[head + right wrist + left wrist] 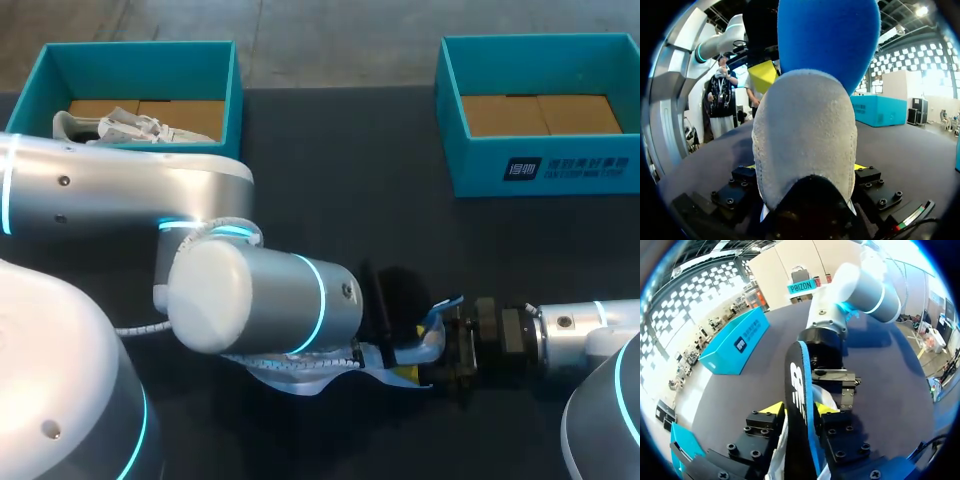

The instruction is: Take the shoe out of the shoebox, open the shoe tongue, remove and reinsert the insole, then place the shoe into the shoebox

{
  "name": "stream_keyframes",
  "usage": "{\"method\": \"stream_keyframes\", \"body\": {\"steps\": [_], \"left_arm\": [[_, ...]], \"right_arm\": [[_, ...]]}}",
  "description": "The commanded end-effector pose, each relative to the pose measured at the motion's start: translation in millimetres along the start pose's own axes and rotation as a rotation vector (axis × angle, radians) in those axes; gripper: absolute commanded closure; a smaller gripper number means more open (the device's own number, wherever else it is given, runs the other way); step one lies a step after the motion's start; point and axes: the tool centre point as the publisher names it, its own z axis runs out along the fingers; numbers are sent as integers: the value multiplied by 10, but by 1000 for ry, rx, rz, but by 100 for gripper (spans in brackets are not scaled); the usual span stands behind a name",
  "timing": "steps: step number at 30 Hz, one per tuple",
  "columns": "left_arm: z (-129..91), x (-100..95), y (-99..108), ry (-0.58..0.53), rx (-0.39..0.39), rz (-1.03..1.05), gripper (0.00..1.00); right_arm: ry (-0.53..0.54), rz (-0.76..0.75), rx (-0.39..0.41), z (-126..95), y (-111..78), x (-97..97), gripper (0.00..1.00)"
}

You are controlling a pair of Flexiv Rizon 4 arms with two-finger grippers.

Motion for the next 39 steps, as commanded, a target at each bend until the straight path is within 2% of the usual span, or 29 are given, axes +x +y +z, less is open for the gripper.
{"method": "stream_keyframes", "body": {"steps": [1, 4, 7, 13, 19, 33, 39], "left_arm": [[93, 18, -26, -11, -6, -2, 69], [104, 9, -19, -11, -9, -5, 77], [90, 6, -8, -8, -5, -9, 100], [12, 1, -12, 10, 15, -17, 100], [-120, 12, -99, 55, 41, -36, 100], [-384, 71, -491, 188, 70, -96, 100], [-469, 73, -634, 214, 49, -102, 100]], "right_arm": [[-3, 0, 1, 5, -1, 12, 100], [-3, 0, 1, 5, -1, 12, 100], [-3, 0, 1, 5, -1, 12, 100], [-3, 0, 1, 5, -1, 12, 100], [-3, 0, 1, 5, -1, 12, 100], [-3, 0, 1, 5, -1, 12, 100], [-3, 0, 1, 5, -1, 12, 100]]}}
